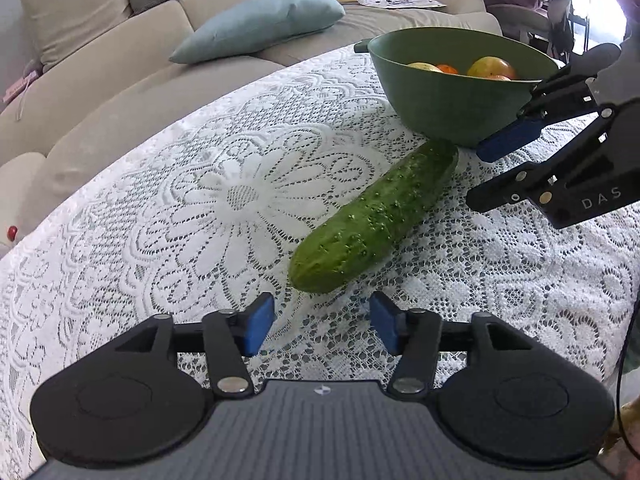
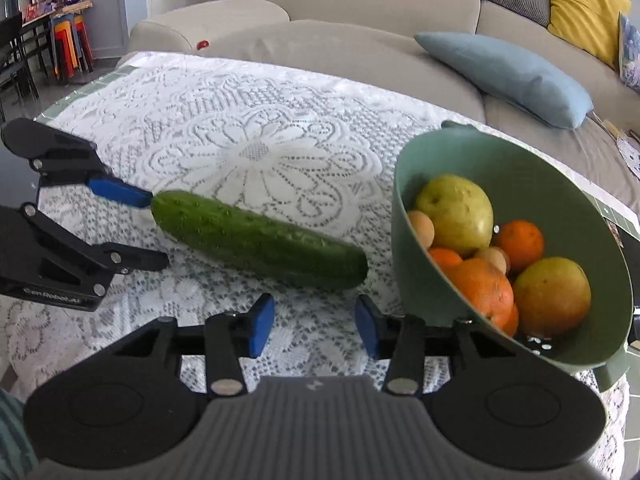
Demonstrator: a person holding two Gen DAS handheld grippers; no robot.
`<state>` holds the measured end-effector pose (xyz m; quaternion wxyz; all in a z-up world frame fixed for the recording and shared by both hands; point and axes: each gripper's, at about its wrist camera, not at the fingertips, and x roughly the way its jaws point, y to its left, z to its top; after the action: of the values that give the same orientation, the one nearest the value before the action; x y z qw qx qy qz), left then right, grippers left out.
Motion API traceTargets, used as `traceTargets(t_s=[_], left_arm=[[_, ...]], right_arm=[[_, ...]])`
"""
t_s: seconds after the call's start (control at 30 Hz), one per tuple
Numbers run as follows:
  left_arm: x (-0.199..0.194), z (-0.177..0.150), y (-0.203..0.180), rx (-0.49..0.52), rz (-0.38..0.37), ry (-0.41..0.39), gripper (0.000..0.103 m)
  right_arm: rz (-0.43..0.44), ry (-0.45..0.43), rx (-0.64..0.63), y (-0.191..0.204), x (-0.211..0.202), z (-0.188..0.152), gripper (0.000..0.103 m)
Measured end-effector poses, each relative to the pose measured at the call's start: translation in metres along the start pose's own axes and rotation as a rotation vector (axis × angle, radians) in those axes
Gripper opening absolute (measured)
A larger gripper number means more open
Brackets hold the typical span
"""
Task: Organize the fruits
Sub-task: 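Lift the cucumber with both tools and carry it over the green colander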
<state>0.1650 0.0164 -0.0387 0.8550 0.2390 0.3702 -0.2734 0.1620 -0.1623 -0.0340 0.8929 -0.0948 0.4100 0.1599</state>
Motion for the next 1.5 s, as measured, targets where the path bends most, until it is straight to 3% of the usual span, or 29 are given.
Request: traceTargets(t_s=[0.07,0.17,0.33,0.5,0.73,0.87,1.03,1.17,1.27,1.5], left_arm=[[0.002,0.001,-0.001,0.012,0.007,-0.008,0.069],[0.003,0.002,-0.002,0.017,0.018,-0.021,0.071],[0.004,0.005,0.000,0.002,0.020,-0.031,0.071],[0.004,0.006,0.006,-0.061,0.004,-0.047,0.071],[0.008,0.005,0.000,-0.042,0.006,-0.022,0.071],[0.010,0.006,0.000,-0.045,0.014,-0.014,0.071],[0.012,0.009,0.002,-0.072,0.008,0.001,0.069],[0.013,0.012,-0.001,-0.067,0.008,0.008,0.062],[0.014,0.014,-0.003,-0.071,0.006,0.020,0.056],[0.012,0.014,-0.002,-0.117,0.000,0.036,0.055]], right_arm=[[-0.006,0.013,-0.009,0.001,0.003,-0.002,0.046],[0.037,0.031,0.033,-0.002,0.008,-0.005,0.059],[0.111,0.004,0.286,-0.025,0.012,-0.010,0.077],[0.171,-0.055,0.593,-0.051,0.015,-0.022,0.077],[0.187,-0.146,0.802,-0.066,0.012,-0.030,0.075],[0.208,-0.193,0.918,-0.071,0.015,-0.037,0.068],[0.220,-0.168,0.935,-0.068,0.024,-0.037,0.058],[0.237,-0.158,0.921,-0.067,0.027,-0.036,0.046],[0.235,-0.154,0.897,-0.067,0.026,-0.034,0.046],[0.237,-0.153,0.845,-0.065,0.020,-0.031,0.046]])
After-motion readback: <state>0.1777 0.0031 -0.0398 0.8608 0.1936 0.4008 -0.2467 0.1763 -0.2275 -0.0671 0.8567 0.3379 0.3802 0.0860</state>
